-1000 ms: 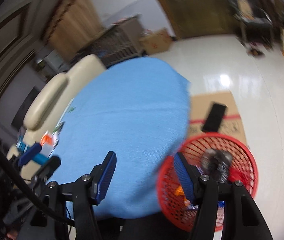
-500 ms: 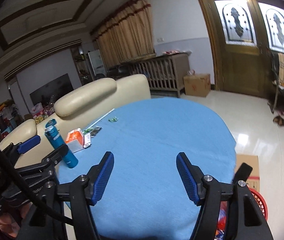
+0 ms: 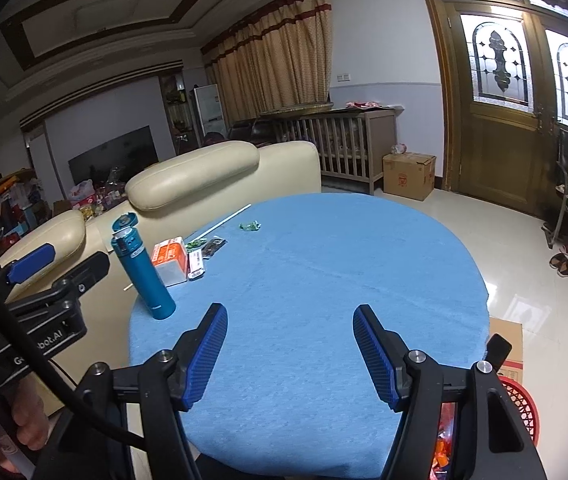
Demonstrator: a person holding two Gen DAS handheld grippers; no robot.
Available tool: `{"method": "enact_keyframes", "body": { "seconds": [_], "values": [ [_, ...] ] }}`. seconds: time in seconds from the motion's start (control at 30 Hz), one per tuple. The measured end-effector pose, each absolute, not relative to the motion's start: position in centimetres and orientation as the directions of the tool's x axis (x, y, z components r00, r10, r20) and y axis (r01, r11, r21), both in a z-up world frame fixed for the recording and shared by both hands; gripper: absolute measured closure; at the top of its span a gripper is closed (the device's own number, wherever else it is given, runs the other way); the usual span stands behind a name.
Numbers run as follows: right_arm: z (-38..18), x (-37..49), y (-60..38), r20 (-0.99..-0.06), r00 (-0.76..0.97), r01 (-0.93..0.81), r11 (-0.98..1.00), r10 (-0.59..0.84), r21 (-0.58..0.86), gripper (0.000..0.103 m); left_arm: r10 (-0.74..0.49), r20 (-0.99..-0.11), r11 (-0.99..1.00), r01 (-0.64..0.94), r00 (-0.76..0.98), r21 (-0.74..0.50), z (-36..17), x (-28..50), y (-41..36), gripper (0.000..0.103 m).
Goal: Collect trash
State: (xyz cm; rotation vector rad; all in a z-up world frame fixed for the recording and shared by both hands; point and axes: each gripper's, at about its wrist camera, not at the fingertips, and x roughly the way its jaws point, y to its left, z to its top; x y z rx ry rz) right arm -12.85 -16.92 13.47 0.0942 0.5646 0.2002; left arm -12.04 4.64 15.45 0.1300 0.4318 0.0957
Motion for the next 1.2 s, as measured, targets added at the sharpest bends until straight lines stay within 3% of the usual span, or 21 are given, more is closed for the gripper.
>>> {"method": "enact_keyframes", "body": {
  "seconds": [1.2],
  "values": [
    [13.3,-13.5,-16.4,-0.510,0.831,-0.169,0.974,0.223,0.152,0.034,0.133,-0.430,0.986,-0.074,0.893,0.151,15.4,-13.5,4.9,0.017]
  ]
}}
